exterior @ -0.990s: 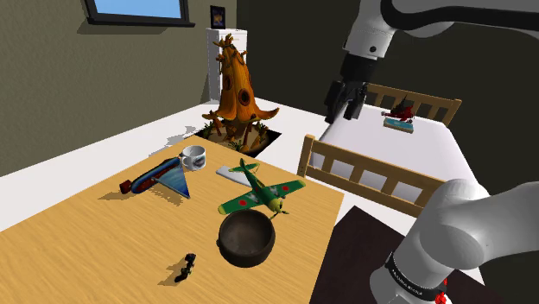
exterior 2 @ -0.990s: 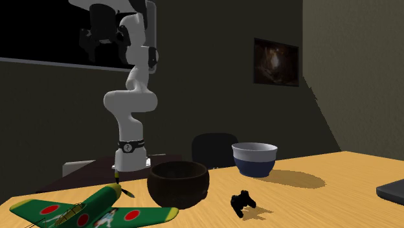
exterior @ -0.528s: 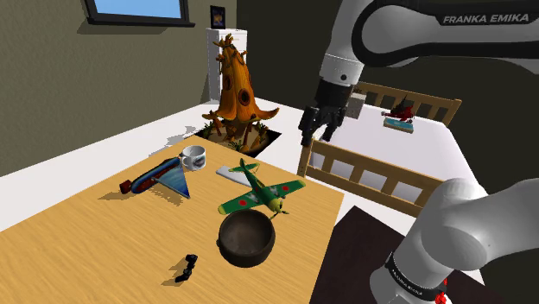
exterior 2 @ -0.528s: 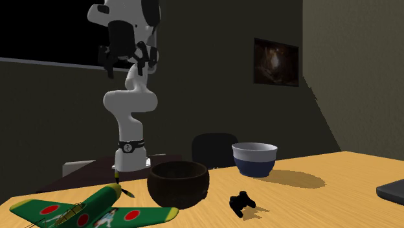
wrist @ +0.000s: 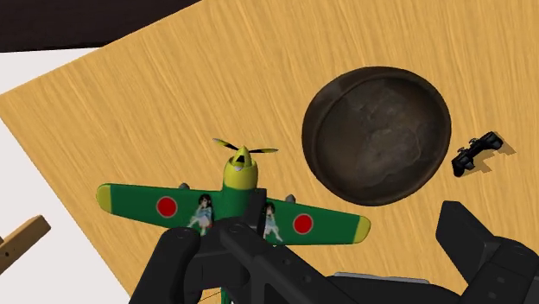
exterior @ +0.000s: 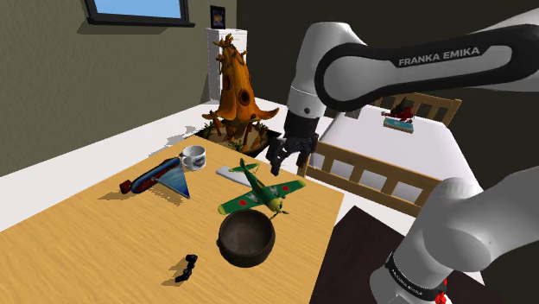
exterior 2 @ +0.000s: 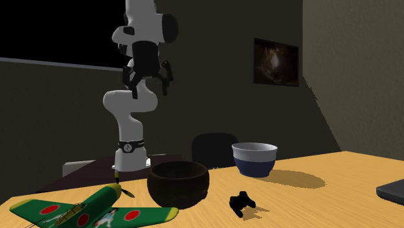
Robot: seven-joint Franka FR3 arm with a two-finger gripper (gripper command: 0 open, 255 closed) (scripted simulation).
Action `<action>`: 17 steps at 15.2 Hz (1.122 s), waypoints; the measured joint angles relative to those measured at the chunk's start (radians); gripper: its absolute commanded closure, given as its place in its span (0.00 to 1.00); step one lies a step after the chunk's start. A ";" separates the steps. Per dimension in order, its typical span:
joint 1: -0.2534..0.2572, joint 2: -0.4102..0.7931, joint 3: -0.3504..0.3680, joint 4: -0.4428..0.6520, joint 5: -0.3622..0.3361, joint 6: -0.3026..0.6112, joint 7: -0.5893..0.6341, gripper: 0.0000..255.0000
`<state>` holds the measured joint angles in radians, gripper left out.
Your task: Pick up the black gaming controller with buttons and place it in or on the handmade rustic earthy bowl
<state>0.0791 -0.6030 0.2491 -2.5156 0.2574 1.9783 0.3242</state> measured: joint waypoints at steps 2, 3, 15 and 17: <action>0.008 0.041 0.033 -0.013 0.016 0.059 0.031 0.00; 0.010 0.070 0.051 -0.010 0.022 0.087 0.049 0.00; 0.022 0.501 0.272 0.099 -0.052 0.436 0.343 0.00; 0.025 0.590 0.294 0.138 -0.109 0.483 0.416 0.00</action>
<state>0.1043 -0.0128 0.5433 -2.3778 0.1481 2.4615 0.7402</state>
